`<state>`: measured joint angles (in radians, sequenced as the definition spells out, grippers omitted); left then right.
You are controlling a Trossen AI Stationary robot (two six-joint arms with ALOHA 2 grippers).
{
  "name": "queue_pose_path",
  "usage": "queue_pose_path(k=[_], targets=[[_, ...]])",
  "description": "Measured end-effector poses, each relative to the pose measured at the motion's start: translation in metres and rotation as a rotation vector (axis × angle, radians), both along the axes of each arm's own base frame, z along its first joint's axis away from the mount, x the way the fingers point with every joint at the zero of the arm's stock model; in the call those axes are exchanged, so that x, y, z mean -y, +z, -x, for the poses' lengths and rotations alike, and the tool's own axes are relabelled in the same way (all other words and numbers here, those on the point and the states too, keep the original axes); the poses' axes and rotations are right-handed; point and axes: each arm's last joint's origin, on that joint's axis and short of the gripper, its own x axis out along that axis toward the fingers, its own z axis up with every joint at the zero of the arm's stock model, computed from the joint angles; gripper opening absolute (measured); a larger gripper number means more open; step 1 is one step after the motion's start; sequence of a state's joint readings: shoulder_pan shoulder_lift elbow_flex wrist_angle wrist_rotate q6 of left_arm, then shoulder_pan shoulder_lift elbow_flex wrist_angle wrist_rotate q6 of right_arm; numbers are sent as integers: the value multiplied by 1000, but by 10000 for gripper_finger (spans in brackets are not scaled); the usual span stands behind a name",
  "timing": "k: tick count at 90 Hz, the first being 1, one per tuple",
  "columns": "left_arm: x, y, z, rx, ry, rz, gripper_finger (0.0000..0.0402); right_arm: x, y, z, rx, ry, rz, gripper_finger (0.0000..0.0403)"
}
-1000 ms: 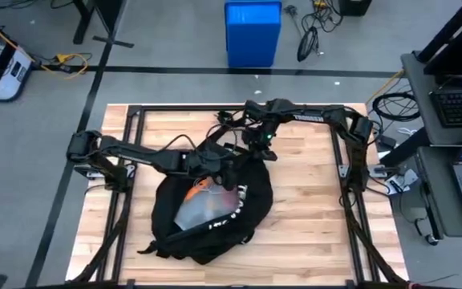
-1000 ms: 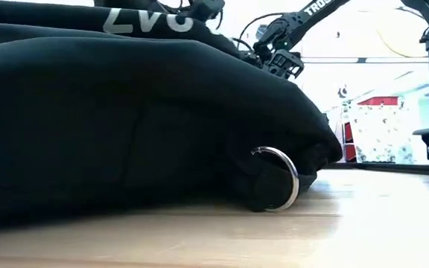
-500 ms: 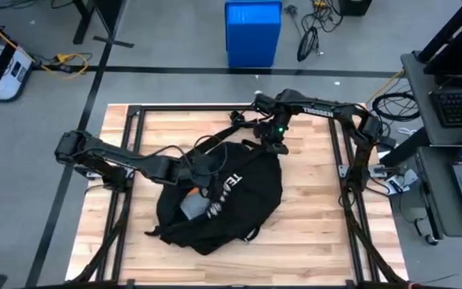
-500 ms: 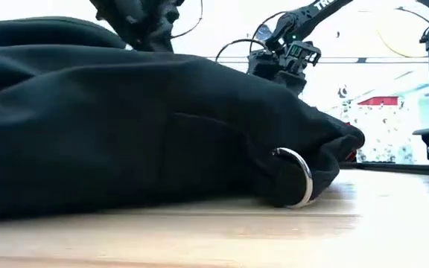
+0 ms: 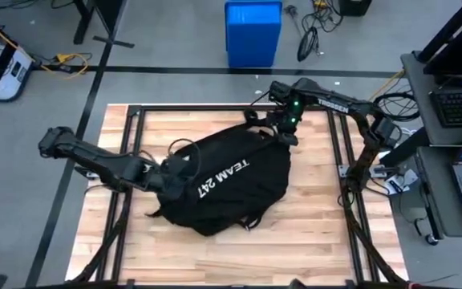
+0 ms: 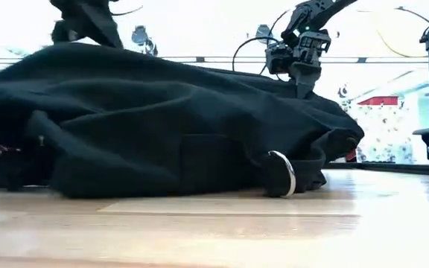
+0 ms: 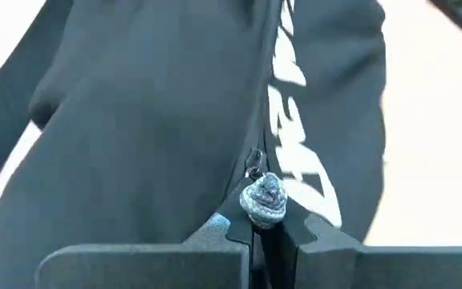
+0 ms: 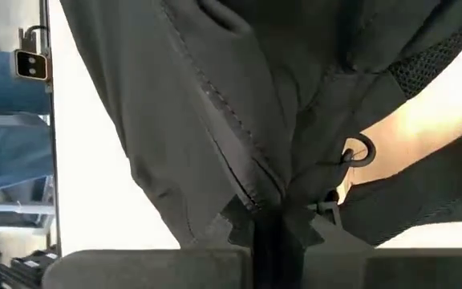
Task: Unpack backpack
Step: Close the black backpack
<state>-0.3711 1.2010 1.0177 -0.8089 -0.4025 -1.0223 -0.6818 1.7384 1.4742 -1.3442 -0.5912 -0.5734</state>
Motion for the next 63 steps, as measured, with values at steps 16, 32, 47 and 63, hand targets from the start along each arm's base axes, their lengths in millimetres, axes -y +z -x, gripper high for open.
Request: queue_pose_path(k=[16, 32, 47, 63], targets=[[16, 0, 21, -54, -10, 33, 0, -1, 16, 16, -25, -72, 18, 0], [31, 0, 30, -46, -19, 50, 0, -9, 36, 29, -27, -160, 19, 0], [43, -1, 40, -44, -32, 58, 0, -20, 53, 39, -14, -229, 36, 0], [47, 0, 44, -17, -32, 16, 0, -33, 70, 45, 61, -285, -24, 33]])
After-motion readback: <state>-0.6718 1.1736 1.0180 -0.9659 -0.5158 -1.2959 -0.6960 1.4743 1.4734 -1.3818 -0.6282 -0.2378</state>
